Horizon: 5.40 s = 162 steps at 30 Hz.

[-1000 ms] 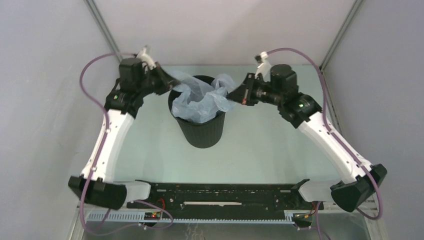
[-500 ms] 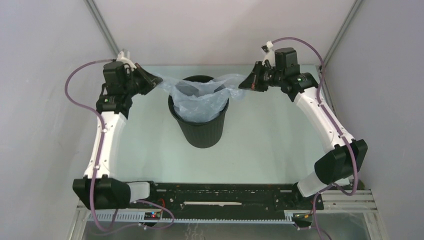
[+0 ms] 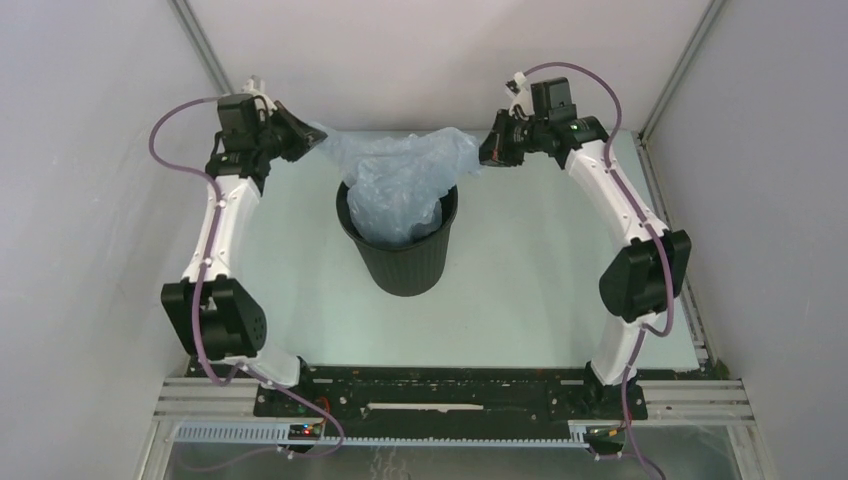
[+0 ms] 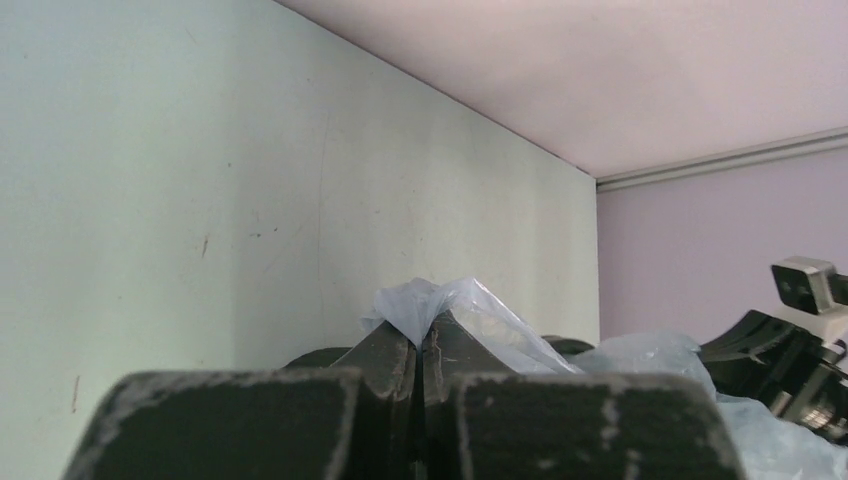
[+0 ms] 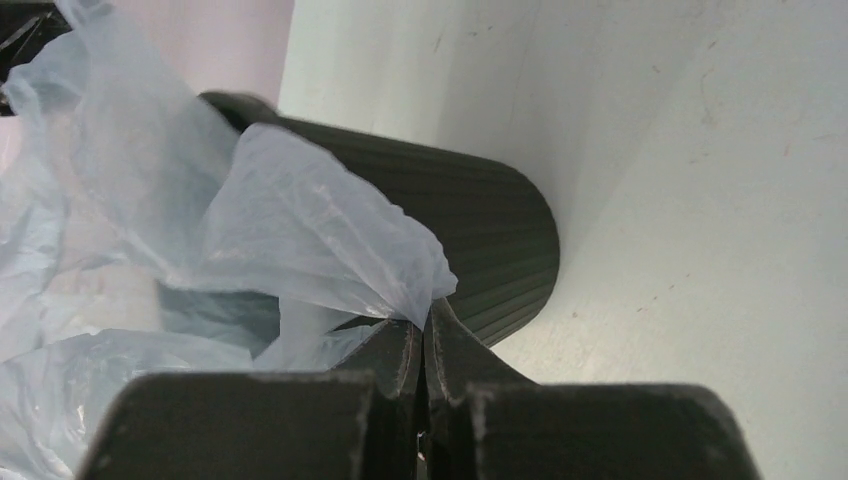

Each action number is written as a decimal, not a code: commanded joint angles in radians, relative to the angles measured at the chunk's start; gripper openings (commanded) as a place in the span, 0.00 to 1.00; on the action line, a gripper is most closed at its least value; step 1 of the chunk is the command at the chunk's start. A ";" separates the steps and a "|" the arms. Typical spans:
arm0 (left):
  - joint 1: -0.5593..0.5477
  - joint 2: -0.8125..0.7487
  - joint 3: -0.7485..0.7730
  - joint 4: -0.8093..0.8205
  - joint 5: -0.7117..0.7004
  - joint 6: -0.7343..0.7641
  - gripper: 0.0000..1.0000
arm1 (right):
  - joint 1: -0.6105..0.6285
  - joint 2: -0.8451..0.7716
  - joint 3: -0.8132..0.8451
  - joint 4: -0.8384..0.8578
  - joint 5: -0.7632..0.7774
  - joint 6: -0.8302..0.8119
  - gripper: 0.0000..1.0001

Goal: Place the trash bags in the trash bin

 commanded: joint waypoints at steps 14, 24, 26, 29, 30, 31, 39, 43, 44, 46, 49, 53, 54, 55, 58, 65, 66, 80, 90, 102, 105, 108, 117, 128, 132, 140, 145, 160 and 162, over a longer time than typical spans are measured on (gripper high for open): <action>0.012 -0.110 -0.120 -0.119 0.167 -0.039 0.05 | -0.041 -0.043 -0.062 -0.062 -0.195 0.029 0.18; 0.010 -0.237 -0.227 -0.068 0.158 -0.084 0.09 | -0.110 -0.219 -0.152 -0.053 -0.101 0.382 0.80; 0.011 -0.243 -0.245 -0.056 0.172 -0.101 0.08 | -0.119 -0.294 -0.238 0.054 -0.055 0.546 0.97; 0.011 -0.265 -0.273 -0.044 0.159 -0.112 0.08 | -0.097 -0.382 -0.331 0.179 0.029 0.724 1.00; 0.011 -0.272 -0.282 -0.037 0.152 -0.114 0.09 | -0.085 -0.392 -0.333 0.178 0.053 0.751 1.00; 0.012 -0.275 -0.288 -0.029 0.153 -0.117 0.09 | -0.071 -0.394 -0.327 0.168 0.075 0.764 0.99; 0.011 -0.305 -0.286 -0.038 0.148 -0.118 0.19 | 0.066 -0.401 -0.156 -0.042 0.332 0.584 1.00; 0.012 -0.338 -0.283 -0.071 0.113 -0.093 0.16 | 0.103 -0.358 -0.133 -0.069 0.355 0.507 0.99; 0.011 -0.337 -0.276 -0.089 0.110 -0.082 0.15 | 0.112 -0.343 -0.123 -0.083 0.360 0.494 1.00; 0.011 -0.341 -0.267 -0.115 0.104 -0.070 0.12 | 0.141 -0.324 -0.086 -0.124 0.393 0.469 1.00; 0.011 -0.363 -0.275 -0.126 0.094 -0.061 0.12 | 0.201 -0.359 -0.113 -0.145 0.481 0.473 0.99; 0.012 -0.390 -0.276 -0.156 0.076 -0.048 0.11 | 0.208 -0.443 -0.310 0.015 0.433 0.524 0.75; 0.012 -0.396 -0.272 -0.167 0.070 -0.044 0.11 | 0.194 -0.453 -0.344 0.051 0.394 0.539 0.63; 0.011 -0.402 -0.261 -0.185 0.059 -0.036 0.11 | 0.183 -0.464 -0.371 0.086 0.351 0.549 0.53; 0.011 -0.409 -0.209 -0.258 0.016 -0.008 0.12 | 0.176 -0.502 -0.405 0.169 0.298 0.524 0.34; 0.009 -0.474 -0.159 -0.371 -0.046 -0.124 0.69 | 0.165 -0.546 -0.474 0.323 0.136 0.545 0.00; 0.007 -0.494 -0.160 -0.389 -0.060 -0.137 0.86 | 0.165 -0.549 -0.479 0.330 0.125 0.550 0.00; -0.304 -0.423 0.082 -0.695 -0.498 -0.310 0.74 | 0.189 -0.594 -0.508 0.335 0.146 0.523 0.00; -0.391 -0.298 0.125 -0.647 -0.545 -0.360 0.56 | 0.200 -0.601 -0.515 0.335 0.166 0.513 0.00; -0.436 -0.186 0.178 -0.604 -0.592 -0.364 0.49 | 0.197 -0.592 -0.515 0.344 0.148 0.503 0.00; -0.446 -0.160 0.207 -0.607 -0.592 -0.348 0.50 | 0.196 -0.589 -0.515 0.343 0.151 0.502 0.00; -0.458 -0.142 0.216 -0.618 -0.599 -0.336 0.54 | 0.197 -0.588 -0.515 0.344 0.152 0.505 0.00; -0.466 -0.119 0.235 -0.630 -0.642 -0.269 0.32 | 0.194 -0.590 -0.515 0.343 0.161 0.503 0.00; -0.350 -0.337 0.131 -0.517 -0.390 -0.109 0.00 | 0.104 -0.606 -0.552 0.281 0.042 0.489 0.00; -0.346 -0.513 -0.143 -0.396 -0.320 -0.132 0.00 | 0.093 -0.612 -0.601 0.273 -0.046 0.454 0.00; -0.345 -0.669 -0.444 -0.294 -0.312 -0.221 0.00 | 0.101 -0.628 -0.688 0.267 -0.070 0.414 0.00; -0.338 -0.708 -0.499 -0.320 -0.327 -0.220 0.00 | 0.099 -0.632 -0.715 0.231 -0.061 0.378 0.04; -0.287 -0.673 -0.543 -0.330 -0.417 -0.126 0.00 | 0.055 -0.557 -0.776 0.301 -0.005 0.243 0.10; -0.282 -0.630 -0.536 -0.307 -0.413 -0.103 0.00 | 0.055 -0.508 -0.775 0.372 -0.019 0.231 0.12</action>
